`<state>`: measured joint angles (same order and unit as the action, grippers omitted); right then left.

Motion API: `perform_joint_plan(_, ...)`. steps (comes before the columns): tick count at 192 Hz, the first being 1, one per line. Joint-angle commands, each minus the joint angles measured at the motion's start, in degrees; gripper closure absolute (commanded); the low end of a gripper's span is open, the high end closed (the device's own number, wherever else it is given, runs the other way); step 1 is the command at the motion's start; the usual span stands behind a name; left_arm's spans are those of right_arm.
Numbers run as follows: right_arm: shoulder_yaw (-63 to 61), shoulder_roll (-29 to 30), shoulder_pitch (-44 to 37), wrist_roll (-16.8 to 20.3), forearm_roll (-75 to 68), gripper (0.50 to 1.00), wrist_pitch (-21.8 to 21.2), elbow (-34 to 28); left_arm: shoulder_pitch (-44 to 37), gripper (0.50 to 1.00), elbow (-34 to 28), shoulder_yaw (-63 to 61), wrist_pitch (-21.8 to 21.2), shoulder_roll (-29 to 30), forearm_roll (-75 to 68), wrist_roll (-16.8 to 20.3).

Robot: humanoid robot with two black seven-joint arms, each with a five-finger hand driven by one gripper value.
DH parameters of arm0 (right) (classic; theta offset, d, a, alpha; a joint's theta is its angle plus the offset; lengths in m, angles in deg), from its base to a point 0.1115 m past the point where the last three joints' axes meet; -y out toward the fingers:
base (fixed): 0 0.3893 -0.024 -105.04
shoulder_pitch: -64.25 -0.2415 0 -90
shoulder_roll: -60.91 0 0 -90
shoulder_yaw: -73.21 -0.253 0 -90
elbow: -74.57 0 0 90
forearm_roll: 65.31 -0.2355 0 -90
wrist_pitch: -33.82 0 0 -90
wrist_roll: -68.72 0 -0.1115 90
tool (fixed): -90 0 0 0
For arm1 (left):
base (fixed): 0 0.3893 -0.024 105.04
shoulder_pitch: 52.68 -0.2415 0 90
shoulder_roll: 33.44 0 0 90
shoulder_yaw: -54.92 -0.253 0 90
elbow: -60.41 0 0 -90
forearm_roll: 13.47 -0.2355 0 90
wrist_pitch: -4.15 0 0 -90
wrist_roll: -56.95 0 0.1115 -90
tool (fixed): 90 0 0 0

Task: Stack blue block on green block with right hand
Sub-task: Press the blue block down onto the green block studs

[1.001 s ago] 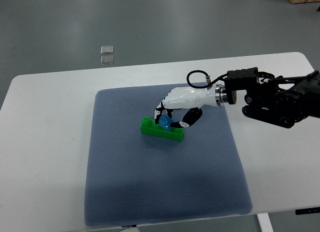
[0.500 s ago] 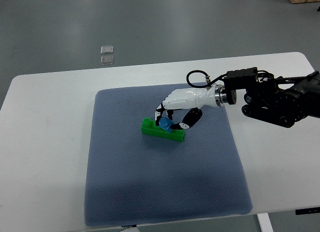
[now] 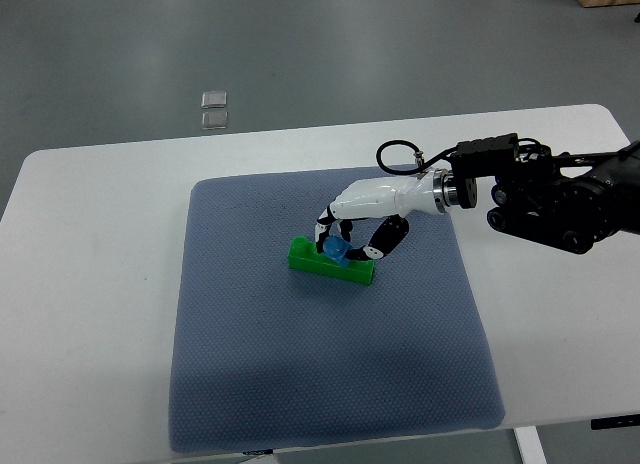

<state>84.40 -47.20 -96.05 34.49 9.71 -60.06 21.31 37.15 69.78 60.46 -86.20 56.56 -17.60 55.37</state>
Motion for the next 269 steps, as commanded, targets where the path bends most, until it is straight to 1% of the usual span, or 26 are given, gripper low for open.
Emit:
perform_joint_plan(1,0.06,-0.09,-0.01,0.13,-3.31,1.0,-0.78,0.0,0.0,0.5,0.03,0.0,0.0,0.0,0.0,0.0)
perform_joint_plan(81,0.06,0.35,0.87,0.13,-4.18,1.0,-1.31,0.09,0.0,0.5,0.03,0.0,0.0,0.0,0.0,0.0)
perform_joint_plan(129,0.06,0.53,1.31,0.04,-4.36,1.0,-1.66,1.93,0.0,0.5,0.03,0.0,0.0,0.0,0.0,0.0)
perform_joint_plan(196,0.14,0.53,2.19,0.04,-9.9,1.0,-3.41,2.72,0.0,0.5,-0.05,0.0,0.0,0.0,0.0,0.0)
perform_joint_plan(269,0.06,1.06,3.15,0.04,-13.94,1.0,-3.86,2.63,0.0,0.5,-0.05,0.0,0.0,0.0,0.0,0.0)
